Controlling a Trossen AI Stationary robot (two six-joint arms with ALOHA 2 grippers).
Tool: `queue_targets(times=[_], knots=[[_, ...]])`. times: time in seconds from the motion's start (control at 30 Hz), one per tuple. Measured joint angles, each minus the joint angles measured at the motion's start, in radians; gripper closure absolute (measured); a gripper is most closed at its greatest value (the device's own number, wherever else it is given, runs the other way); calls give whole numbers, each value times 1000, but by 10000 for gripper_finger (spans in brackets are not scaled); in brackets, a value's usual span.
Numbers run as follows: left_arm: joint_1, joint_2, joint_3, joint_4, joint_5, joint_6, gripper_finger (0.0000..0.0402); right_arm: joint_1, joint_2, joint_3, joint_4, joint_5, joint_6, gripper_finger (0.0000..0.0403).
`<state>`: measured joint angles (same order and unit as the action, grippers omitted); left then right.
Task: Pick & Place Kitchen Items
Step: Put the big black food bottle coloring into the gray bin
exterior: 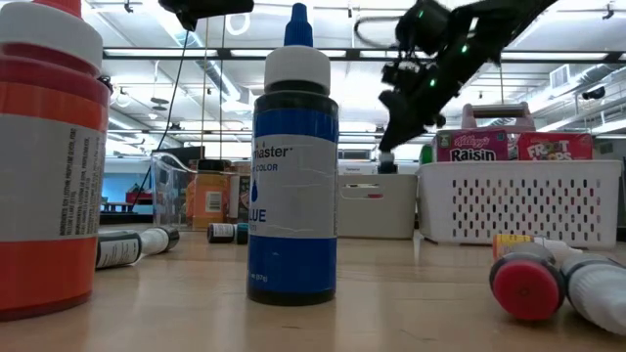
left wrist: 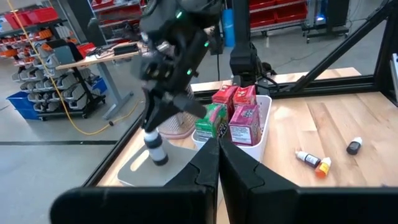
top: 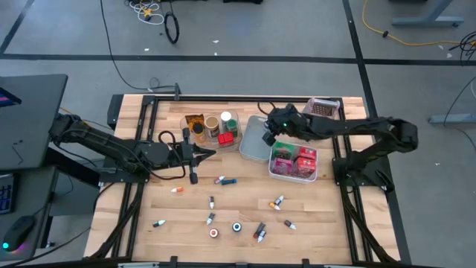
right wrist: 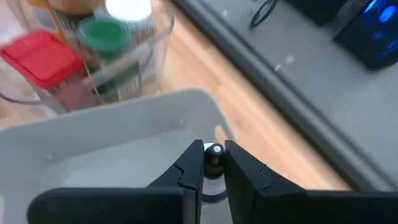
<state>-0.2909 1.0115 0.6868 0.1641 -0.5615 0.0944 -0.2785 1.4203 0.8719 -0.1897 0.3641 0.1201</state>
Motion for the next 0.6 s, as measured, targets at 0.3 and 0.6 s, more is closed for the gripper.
queue_targets(times=[0.3,0.6], knots=[[0,3,0,-58,-1,-15,384,-36,97,0,10,-13,35,354],[0,4,0,-81,-2,-58,384,-35,104,0,18,19,-19,351]])
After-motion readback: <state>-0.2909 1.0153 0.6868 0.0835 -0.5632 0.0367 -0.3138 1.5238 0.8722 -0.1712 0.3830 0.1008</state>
